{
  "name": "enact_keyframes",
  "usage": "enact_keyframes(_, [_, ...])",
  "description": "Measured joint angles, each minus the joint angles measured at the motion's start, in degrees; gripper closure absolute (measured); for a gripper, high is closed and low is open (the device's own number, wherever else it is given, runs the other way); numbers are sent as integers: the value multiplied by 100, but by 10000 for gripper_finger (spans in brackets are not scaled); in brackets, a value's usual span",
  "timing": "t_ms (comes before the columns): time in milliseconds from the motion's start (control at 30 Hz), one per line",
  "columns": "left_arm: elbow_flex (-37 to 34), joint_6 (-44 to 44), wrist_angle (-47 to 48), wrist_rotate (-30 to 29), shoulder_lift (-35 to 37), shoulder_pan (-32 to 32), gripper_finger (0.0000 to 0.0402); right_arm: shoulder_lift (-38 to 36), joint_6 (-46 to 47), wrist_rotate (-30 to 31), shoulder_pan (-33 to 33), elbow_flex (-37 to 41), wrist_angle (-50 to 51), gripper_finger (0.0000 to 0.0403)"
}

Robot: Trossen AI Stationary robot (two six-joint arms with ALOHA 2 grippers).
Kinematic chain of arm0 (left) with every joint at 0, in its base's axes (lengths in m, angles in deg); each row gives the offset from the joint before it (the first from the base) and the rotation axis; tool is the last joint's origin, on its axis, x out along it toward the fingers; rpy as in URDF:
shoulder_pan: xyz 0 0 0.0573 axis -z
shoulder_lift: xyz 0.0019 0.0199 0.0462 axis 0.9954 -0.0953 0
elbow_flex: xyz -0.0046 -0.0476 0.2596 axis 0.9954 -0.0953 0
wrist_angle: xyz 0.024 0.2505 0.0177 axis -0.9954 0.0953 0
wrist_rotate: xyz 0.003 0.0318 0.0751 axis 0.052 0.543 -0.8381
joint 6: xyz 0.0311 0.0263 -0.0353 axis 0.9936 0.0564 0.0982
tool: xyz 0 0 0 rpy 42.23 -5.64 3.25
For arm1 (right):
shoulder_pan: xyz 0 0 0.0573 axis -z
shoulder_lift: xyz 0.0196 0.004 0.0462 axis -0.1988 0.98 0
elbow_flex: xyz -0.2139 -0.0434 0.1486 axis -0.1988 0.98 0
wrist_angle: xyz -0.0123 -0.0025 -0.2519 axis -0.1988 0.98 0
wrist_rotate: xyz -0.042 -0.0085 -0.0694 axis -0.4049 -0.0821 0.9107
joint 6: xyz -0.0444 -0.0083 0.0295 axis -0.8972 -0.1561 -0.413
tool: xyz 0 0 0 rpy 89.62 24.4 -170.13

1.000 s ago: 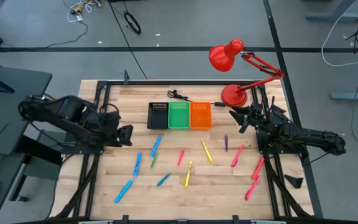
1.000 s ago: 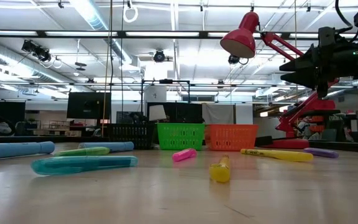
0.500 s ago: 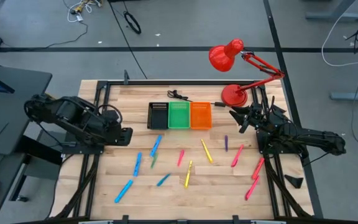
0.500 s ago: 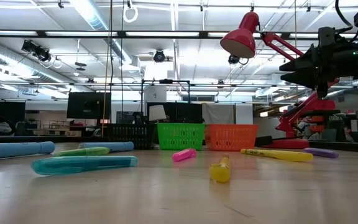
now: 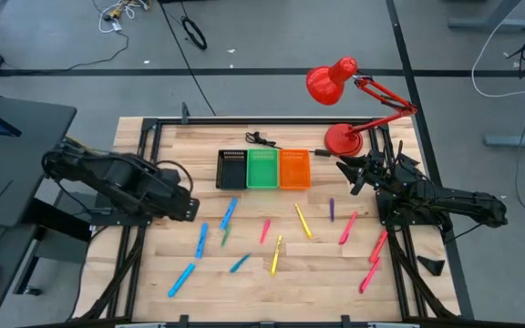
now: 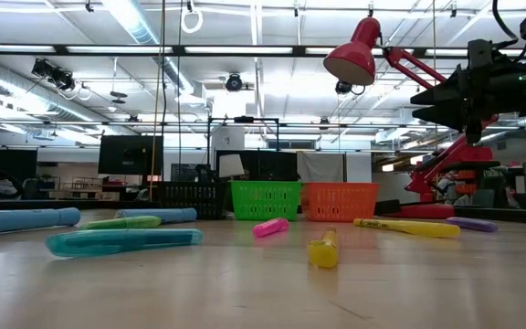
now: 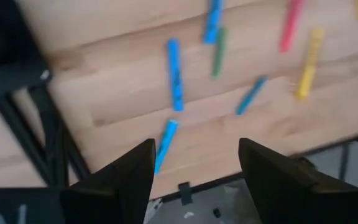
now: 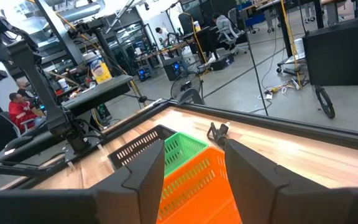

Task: Pick & Place Markers
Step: Put the middle large blue highlighter pen into the green bin

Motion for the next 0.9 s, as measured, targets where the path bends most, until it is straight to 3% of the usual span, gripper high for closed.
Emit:
enact_keyframes(200, [-656, -477, -3, 472, -2, 2, 165, -1, 0, -1, 0, -1, 0, 233])
enact_keyframes(900, [-2274, -912, -1783, 304, -652, 158, 165, -1, 0, -1, 0, -2, -2, 233])
